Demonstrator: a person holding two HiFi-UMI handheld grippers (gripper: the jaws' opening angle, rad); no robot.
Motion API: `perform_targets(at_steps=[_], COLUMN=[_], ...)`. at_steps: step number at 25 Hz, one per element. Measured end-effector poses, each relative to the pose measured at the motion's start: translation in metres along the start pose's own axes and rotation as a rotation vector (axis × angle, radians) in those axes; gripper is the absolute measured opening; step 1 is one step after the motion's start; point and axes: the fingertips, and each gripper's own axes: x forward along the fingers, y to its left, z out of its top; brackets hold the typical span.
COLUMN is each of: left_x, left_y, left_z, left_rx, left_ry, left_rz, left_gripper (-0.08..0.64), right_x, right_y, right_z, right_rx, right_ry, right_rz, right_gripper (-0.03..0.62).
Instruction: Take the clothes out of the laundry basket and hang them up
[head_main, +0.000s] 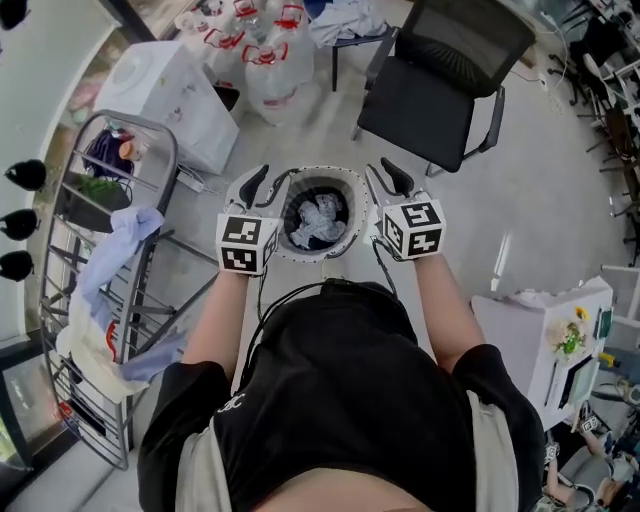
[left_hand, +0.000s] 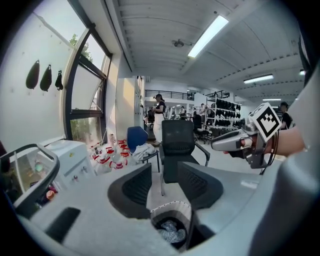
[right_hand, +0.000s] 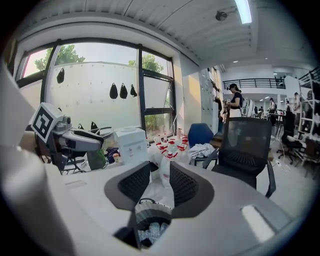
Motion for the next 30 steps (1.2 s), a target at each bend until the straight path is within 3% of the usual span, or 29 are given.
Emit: perform_targets(at_steps=[13, 21, 30], left_x=[0.021, 0.046, 0.086], left_y=[-0.006, -0.002, 0.017], left_z=[-0.130, -0.201, -0.303], left_rx=[-0.089, -0.169, -0.294], left_ry=[0.254, 0.350, 0.459], left_rz=[0.014, 0.042, 0.118], left_gripper=[0.170, 0.167, 0.164], right_x=[0.050, 0.108, 0.179], right_y=[0.017, 0.019, 0.053], right_z=[-0.136, -0.223, -0.353], right_rx=[0.026, 0.023, -0.092], right_ry=[0.303, 0.476, 0.697], right_rz=[0.119, 0.171, 0.362], right_gripper=[0.135, 0.137, 0.136])
